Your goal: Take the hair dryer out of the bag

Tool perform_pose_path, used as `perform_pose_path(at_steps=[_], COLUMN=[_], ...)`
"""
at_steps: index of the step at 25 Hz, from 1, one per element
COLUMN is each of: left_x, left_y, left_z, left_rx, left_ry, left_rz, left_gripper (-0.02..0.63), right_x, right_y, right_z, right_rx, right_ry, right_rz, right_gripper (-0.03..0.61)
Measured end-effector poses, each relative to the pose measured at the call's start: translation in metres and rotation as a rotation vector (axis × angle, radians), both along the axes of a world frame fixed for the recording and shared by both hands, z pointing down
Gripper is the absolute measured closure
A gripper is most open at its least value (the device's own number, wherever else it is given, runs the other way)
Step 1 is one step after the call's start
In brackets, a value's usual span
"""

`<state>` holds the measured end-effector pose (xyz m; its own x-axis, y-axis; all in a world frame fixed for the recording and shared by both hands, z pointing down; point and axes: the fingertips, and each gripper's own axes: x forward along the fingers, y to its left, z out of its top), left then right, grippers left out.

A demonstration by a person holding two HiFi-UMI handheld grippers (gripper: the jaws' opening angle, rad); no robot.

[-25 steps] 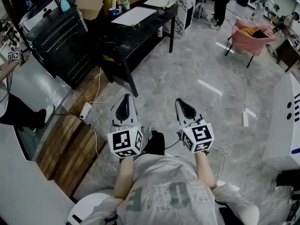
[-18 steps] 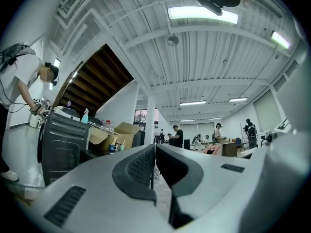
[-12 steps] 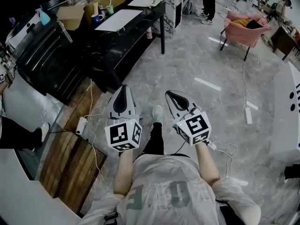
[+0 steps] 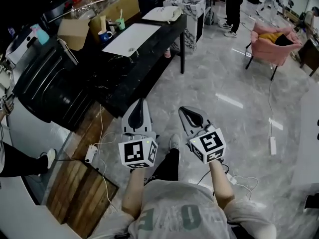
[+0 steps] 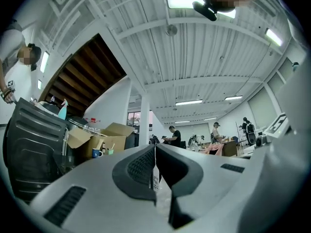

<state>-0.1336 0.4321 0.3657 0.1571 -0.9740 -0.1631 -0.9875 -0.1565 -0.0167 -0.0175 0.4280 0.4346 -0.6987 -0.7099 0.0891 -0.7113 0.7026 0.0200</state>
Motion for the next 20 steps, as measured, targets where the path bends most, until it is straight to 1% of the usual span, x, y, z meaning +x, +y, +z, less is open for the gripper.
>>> perform_pose_path(at_steps=[6,10,14,16,18,20], left_x=[-0.024,-0.041,-0.054,-0.062,-0.070,-0.074], left_y=[-0.112,-0.199,-0.273,-0.303,-0.328,-0.346], left_z=[-0.020,-0.038,-0.052,-0.052,-0.049,-0.052], left_rx=[-0.016,-0.027,-0.007,-0.007,-0.035,-0.060], left_ry=[0.028,0.036,0.038,0.041,0.056,0.036], left_rz=[-0.009,-0.009,-0.010,-0.017,-0.034,-0.044], left_gripper=[0.583,0.583,0.583,0.583,0.583,0.583], right_x=[-0.027,-0.049,-0.061,-0.065,-0.068,-0.076], right_y=[-0.114,-0.198,-0.274,-0.305,-0.327,-0.345], right_z=[-0.023,-0.046,-0.064,-0.070,-0.071,-0.071], right_rx=[-0.029,-0.043,-0.035,-0.017,-0.007,-0.010], right_ry=[0.000,-0.004,-0.018,-0.024,-0.018,-0.015], right_rz=[-0.002,-0.020,-0.002,0.021,0.036,0.034], right_gripper=[0.547,0.547,0.548,0.547,0.548,0.547])
